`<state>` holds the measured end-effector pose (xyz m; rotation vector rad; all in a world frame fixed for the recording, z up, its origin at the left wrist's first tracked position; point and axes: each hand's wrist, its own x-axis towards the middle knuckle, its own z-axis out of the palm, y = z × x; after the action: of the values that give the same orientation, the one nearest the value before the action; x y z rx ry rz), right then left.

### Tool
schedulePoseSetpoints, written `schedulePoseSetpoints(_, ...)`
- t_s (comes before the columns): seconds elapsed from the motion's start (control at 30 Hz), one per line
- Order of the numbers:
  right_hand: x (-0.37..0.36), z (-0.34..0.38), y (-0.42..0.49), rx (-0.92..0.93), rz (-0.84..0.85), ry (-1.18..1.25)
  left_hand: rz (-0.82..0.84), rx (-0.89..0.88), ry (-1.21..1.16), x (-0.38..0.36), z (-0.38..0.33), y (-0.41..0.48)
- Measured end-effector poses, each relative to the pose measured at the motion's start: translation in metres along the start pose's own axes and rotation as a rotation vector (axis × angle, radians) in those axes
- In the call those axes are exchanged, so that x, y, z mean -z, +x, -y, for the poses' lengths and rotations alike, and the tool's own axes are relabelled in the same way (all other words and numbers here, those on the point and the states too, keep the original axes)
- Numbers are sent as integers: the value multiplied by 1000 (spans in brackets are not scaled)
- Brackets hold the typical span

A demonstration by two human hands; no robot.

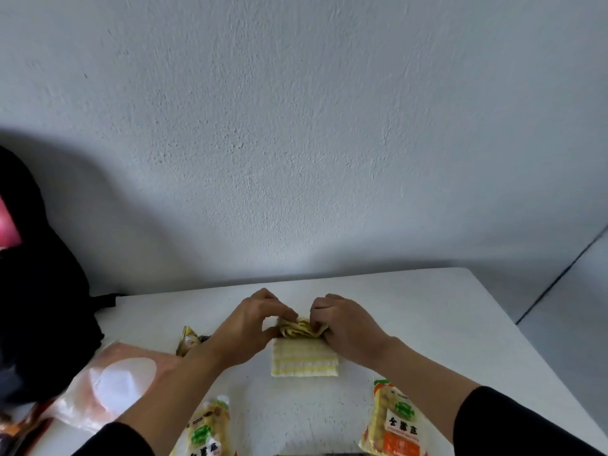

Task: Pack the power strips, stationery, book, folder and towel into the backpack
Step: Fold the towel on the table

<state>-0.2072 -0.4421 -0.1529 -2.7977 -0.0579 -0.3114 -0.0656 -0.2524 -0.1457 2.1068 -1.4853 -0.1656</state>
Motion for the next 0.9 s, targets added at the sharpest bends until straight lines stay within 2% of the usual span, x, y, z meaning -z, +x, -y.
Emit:
schedulePoseSetpoints(0.13,4,6,1,-25,91,33,161,-33,161,10,-10,-3)
schedulePoseSetpoints(0.2,9,5,3,-109,134,123,207,-13,160,15,-15,-1)
schedulePoseSetpoints(0.33,9,8,5,-270,102,323,131,84,107,17,-13,-2)
schedulePoseSetpoints(0.47,-5,17,-6,-306,16,389,57,104,-17,6,-14,-13)
schedulePoseSetpoints(0.53,-6,17,-10,-327,1,454,48,150,47,-2,-19,-18)
schedulePoseSetpoints(0.63,-4,18,-8,-244,68,334,67,210,145,-7,-22,-23)
schedulePoseSetpoints(0.9,-4,32,-27,-44,169,138,114,45,122,-2,-25,-41)
